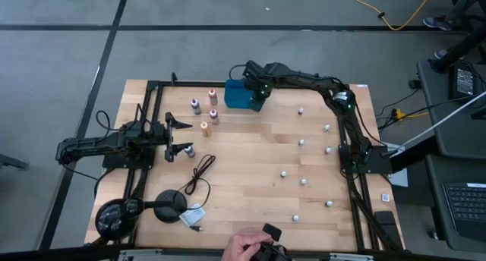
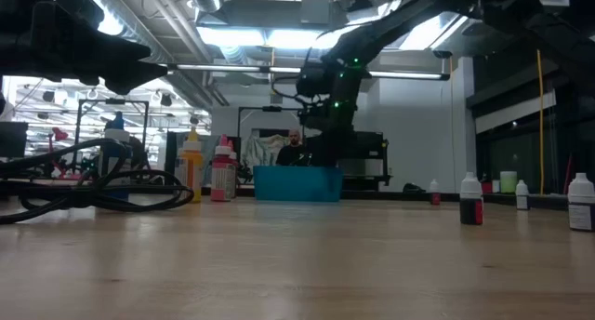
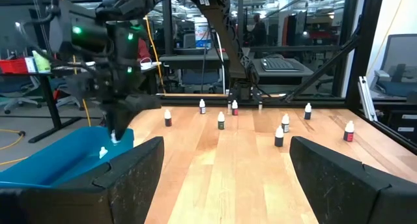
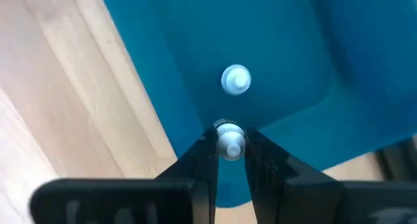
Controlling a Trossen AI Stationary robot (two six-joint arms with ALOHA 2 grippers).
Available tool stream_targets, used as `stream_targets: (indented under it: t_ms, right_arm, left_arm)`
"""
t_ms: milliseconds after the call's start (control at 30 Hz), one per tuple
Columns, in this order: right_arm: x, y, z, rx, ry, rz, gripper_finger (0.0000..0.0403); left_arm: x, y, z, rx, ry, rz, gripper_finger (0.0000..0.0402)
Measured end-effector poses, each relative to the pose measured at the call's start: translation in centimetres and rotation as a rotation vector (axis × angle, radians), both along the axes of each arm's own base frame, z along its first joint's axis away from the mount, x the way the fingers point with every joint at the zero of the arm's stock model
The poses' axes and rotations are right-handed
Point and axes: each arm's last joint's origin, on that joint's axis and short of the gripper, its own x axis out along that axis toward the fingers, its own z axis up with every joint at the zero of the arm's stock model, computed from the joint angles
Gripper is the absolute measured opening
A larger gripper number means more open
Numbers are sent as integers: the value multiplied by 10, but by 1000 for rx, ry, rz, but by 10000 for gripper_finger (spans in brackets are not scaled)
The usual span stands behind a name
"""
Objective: Pick & Place food coloring
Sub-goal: Put the small black food coloring bottle into the blue container
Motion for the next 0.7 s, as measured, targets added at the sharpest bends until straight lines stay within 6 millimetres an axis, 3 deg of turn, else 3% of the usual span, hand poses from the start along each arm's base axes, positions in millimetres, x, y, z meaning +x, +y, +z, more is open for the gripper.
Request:
stream_targets:
  t_ms: [333,700]
  right_arm:
    - [-4,2,-21,-9,8,25,62]
    - [-4,2,-22,-16,0,30,89]
  left_arm:
    - [0,0,0,0,0,1,328]
    - [0,0,0,0,-1,1,327]
